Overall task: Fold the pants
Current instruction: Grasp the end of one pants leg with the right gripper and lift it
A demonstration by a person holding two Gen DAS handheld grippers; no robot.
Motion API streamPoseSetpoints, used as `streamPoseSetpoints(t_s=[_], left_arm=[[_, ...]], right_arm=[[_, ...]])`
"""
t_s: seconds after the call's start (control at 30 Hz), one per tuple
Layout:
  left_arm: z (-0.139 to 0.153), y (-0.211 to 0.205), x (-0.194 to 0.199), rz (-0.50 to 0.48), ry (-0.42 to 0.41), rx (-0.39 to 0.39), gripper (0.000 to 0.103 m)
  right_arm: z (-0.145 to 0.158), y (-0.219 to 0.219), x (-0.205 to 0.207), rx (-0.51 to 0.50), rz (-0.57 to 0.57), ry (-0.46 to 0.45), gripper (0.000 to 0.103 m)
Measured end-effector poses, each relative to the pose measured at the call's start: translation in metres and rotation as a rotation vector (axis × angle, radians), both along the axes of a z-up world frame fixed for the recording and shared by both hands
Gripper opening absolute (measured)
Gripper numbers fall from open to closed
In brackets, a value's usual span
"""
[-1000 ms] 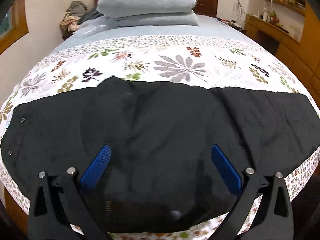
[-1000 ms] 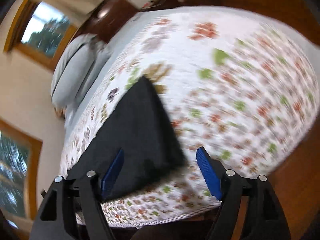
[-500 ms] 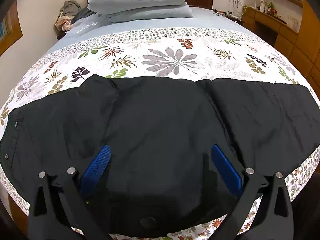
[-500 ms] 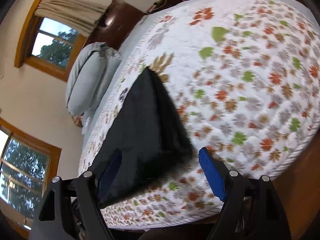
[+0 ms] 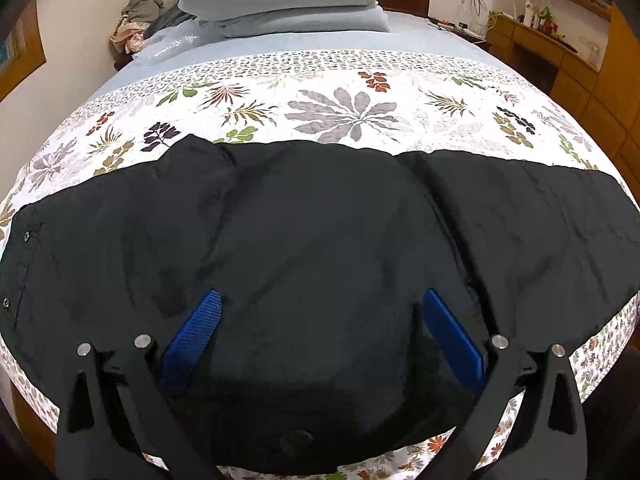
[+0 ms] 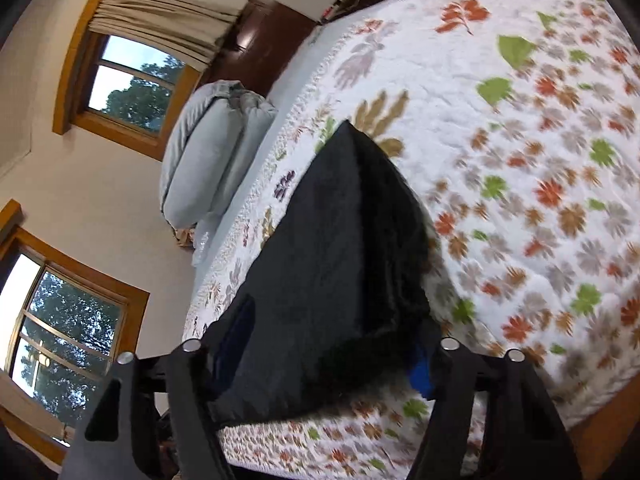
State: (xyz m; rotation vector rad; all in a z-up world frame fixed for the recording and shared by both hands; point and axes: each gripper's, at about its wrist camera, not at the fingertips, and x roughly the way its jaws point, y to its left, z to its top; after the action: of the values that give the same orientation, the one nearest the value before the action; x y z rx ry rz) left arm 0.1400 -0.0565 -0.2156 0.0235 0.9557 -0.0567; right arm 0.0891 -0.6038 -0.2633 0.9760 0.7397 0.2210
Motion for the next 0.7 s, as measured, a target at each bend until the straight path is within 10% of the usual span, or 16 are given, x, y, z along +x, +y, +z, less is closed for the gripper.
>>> streamPoseSetpoints(t_s=[0.2,0.7], left_arm=[[-0.001,0.003,0.0,0.002,0.003,-0.004,0.101],[-0.016,-0.013,0.002,-0.032,0.031,-0.01,0.101]], right_arm=[[0.001,0.0,0.006,0.011,0.001,-0.01,0.024],[0.033,-0.016,0.006,-0.135,-0.077,0.043,0.016]])
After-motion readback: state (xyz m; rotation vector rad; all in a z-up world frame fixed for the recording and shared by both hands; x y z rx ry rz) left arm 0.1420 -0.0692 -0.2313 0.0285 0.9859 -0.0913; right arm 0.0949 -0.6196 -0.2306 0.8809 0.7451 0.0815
